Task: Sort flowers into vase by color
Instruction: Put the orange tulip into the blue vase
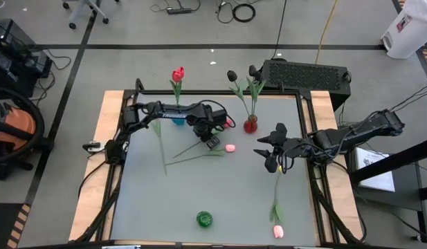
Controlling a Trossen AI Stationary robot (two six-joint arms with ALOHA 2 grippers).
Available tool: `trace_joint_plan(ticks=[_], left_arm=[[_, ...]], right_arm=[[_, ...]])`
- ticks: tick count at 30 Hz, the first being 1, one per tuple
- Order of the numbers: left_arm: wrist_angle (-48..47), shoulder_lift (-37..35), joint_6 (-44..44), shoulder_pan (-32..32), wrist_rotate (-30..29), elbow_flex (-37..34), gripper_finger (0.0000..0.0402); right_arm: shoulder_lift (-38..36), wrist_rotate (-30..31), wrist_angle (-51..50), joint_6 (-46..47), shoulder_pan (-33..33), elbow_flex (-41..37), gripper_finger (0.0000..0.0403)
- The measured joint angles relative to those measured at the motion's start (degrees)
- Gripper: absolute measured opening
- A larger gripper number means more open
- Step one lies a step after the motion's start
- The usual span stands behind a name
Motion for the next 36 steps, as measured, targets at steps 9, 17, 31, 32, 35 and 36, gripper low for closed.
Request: trace_joint_plan(ticks=[9,17,31,32,35,36], left_arm=[[0.81,0.07,-0.40,-1.26,-0.29,-0.02,0.0084],[1.52,1.64,-0.47,-0.80,1.57,0.20,0.0084],[1.51,1.79,-0.46,-0.98,2.30,0.15,0.0010],[1.51,1.80,-0.48,-0.97,2.43,0.13,0.0008],[1.51,1.82,-0.49,-0.97,2.47,0.11,0.0010],[1.49,1.84,-0.49,-0.99,2.49,0.11,0.0010]], right_arm=[[0.00,-0.01,0.00,0.00,-0.01,0.00,0.0210],[0.00,-0.28,0.02,0.02,0.00,0.00,0.0210],[0.00,-1.52,0.00,0.00,-0.02,0.00,0.0210],[0.00,-1.52,0.00,0.00,-0.01,0.00,0.0210],[0.00,-1.52,0.00,0.00,0.00,0.00,0.0210],[0.00,-1.51,0.00,0.00,-0.02,0.00,0.0210]])
